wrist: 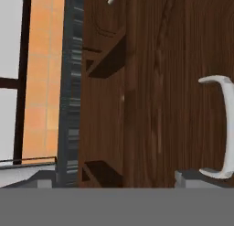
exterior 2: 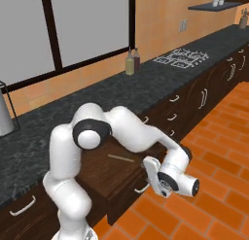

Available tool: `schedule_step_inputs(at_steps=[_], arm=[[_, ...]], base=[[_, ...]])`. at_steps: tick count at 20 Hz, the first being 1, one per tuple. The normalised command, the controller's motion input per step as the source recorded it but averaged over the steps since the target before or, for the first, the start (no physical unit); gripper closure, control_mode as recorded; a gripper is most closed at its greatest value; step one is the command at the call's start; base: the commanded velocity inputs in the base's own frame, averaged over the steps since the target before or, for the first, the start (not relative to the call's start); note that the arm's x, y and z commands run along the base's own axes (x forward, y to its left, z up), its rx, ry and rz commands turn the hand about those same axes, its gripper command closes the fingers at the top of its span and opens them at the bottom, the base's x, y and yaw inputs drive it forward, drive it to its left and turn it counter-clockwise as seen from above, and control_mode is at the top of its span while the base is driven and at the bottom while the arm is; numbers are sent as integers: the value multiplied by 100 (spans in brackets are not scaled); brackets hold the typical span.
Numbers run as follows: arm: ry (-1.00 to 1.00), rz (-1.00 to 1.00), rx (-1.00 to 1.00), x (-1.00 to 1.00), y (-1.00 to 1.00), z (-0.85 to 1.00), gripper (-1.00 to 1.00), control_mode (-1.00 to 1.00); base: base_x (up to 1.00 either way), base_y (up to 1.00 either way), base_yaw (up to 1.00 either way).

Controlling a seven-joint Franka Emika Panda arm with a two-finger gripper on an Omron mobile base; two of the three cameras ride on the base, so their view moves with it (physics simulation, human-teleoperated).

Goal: Take a straw from the drawer in front and place it inside the glass cup on the dining counter.

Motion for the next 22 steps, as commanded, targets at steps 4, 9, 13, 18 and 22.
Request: schedule_step_inputs(at_steps=[4,9,13,18,22], arm=[[21,0,-24,44,60,34,-100,-100],[24,0,-21,53,43,13,-100,-100],[20,0,-15,49,21,-4,-100,-100],[17,0,-11,35,8,-34,-100,-100],[21,0,-11,31,7,-47,-100,-100]], base=[[0,0,0],[0,0,0],[0,0,0],[0,0,0],[0,0,0]])
